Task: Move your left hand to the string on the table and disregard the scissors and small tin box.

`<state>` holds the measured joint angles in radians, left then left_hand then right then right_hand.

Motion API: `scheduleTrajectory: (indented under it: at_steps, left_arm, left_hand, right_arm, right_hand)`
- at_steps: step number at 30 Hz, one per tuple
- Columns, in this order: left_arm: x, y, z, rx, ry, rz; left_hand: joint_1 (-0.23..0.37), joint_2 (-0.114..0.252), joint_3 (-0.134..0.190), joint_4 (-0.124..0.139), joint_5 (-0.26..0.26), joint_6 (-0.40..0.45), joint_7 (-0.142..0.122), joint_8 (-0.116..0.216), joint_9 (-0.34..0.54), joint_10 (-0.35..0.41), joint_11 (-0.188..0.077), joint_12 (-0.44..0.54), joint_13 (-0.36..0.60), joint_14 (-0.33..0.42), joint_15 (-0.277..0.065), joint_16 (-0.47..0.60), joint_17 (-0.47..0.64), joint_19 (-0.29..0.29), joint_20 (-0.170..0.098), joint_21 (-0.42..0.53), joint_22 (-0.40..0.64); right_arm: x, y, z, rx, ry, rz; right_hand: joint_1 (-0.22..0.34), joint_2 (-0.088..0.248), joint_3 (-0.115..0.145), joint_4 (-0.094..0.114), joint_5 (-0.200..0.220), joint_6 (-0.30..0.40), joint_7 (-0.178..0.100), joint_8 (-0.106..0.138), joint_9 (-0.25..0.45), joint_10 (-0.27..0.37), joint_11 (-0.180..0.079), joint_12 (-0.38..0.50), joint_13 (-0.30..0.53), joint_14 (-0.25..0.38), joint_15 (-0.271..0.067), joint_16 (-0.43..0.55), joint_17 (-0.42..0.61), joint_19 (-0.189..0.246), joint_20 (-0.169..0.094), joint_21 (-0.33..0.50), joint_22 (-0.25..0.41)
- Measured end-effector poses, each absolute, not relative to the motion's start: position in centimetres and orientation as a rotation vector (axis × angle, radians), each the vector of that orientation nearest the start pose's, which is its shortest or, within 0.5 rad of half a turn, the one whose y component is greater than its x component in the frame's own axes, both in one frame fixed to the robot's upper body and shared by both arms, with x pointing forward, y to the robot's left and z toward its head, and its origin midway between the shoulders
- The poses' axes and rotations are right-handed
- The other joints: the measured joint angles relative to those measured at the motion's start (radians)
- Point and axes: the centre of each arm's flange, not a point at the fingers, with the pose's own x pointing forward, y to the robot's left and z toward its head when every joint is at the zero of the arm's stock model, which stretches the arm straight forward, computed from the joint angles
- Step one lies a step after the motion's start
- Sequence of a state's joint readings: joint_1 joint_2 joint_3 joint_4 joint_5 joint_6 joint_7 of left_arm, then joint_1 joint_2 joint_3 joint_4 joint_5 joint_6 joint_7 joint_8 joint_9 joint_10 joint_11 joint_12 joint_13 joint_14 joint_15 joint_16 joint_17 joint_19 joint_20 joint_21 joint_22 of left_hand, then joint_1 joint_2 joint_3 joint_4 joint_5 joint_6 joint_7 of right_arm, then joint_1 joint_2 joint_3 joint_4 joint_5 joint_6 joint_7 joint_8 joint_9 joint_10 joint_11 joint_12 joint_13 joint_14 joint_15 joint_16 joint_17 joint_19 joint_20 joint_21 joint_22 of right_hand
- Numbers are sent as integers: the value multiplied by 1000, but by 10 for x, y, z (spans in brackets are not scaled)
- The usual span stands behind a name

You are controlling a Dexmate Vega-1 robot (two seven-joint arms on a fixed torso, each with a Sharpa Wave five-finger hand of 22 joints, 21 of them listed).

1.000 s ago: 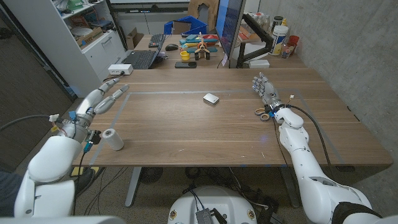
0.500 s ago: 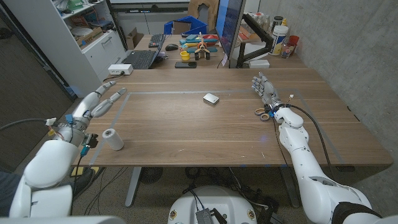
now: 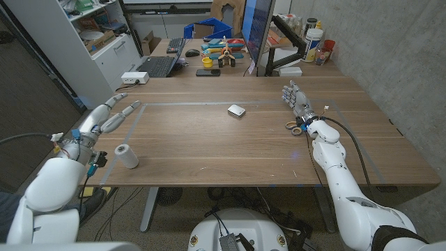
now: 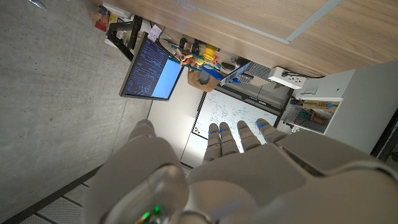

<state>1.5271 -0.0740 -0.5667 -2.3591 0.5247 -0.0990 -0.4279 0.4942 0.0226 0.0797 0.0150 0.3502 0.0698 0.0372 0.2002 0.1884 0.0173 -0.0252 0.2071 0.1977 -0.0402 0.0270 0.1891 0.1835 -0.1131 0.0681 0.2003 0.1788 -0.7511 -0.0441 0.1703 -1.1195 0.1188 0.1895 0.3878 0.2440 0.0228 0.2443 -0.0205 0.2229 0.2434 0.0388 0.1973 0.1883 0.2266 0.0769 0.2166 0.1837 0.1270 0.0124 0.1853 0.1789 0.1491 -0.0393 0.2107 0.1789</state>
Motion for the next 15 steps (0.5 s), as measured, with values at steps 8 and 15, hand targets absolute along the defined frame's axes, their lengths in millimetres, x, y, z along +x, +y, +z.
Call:
scheduleTrajectory:
  at_steps: [8,15]
  left_arm:
    - [372,407,-39,814,-526,371]
    - [368,408,-40,835,-511,390]
  left_hand:
    - [4,4,0,0,0,0,0,0,0,0,0,0,0,0,0,0,0,2,9,0,0]
    - [8,8,3,-3,0,0,0,0,0,0,0,0,0,4,4,0,0,2,9,0,0]
  right_arm:
    - [685,-288,-10,56,-599,217]
    - [686,-288,-8,55,-603,216]
  right_hand:
    - [0,0,0,0,0,3,-3,0,0,0,0,0,0,0,0,0,0,0,0,0,0]
    - [0,0,0,0,0,3,-3,0,0,0,0,0,0,0,0,0,0,0,0,-4,0]
